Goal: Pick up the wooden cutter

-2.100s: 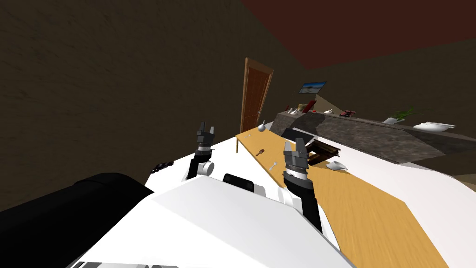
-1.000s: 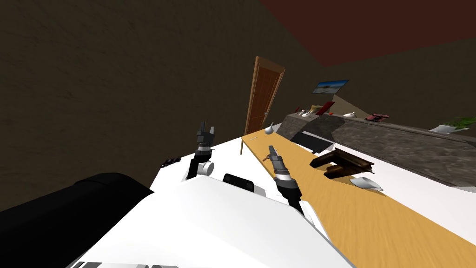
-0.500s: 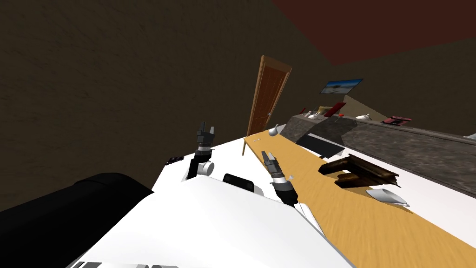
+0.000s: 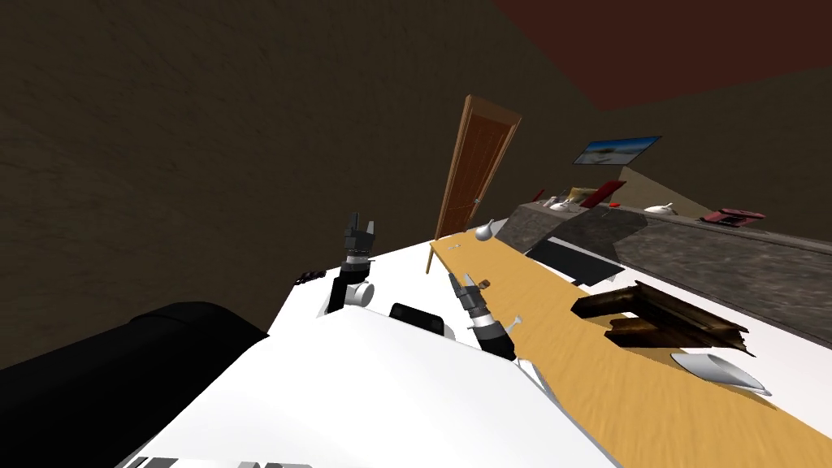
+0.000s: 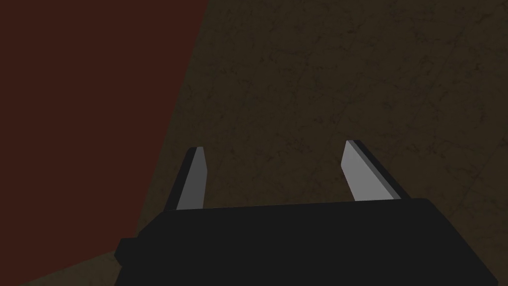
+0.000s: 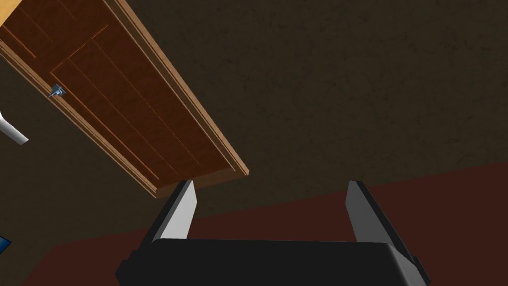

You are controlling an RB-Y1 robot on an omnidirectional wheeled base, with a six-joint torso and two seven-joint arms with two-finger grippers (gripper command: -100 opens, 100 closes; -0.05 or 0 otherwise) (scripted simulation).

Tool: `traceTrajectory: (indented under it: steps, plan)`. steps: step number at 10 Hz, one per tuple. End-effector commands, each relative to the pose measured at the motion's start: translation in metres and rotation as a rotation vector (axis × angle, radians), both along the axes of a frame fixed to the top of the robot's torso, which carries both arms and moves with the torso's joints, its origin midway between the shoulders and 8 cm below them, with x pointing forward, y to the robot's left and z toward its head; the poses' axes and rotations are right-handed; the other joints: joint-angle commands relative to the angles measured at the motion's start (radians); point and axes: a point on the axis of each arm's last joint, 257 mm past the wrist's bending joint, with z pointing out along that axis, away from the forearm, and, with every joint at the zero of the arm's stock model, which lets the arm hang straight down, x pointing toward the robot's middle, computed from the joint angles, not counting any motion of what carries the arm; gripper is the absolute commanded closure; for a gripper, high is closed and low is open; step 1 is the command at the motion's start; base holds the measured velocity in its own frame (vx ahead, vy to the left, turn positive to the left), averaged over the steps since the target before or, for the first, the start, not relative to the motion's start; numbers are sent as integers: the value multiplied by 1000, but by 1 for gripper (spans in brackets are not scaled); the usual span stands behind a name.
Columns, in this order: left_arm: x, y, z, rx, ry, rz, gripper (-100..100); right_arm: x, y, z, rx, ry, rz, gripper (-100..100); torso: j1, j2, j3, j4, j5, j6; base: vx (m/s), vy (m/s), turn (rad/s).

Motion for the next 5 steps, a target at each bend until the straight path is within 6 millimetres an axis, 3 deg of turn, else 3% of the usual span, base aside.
traceTrajectory:
  steps: [1, 3, 4, 5]
  plan:
    - [0, 0, 0, 0, 0, 0, 0, -9, 2, -28, -83, 44, 26, -100, 0, 0, 0, 0, 0, 0, 48, 41, 139]
    - [0, 0, 0, 0, 0, 0, 0, -10, 4, -32, -133, 33, 34, -100, -1, 0, 0, 0, 0, 0, 41, 17, 30]
    - [0, 0, 0, 0, 0, 0, 0, -20, 4, -57, -196, 74, 59, -100, -2, 1, 1, 0, 0, 0, 50, 23, 155]
    - [0, 0, 0, 0, 0, 0, 0, -21, 6, -59, -229, 66, 65, -100, -1, 0, 0, 0, 0, 0, 54, 19, 72]
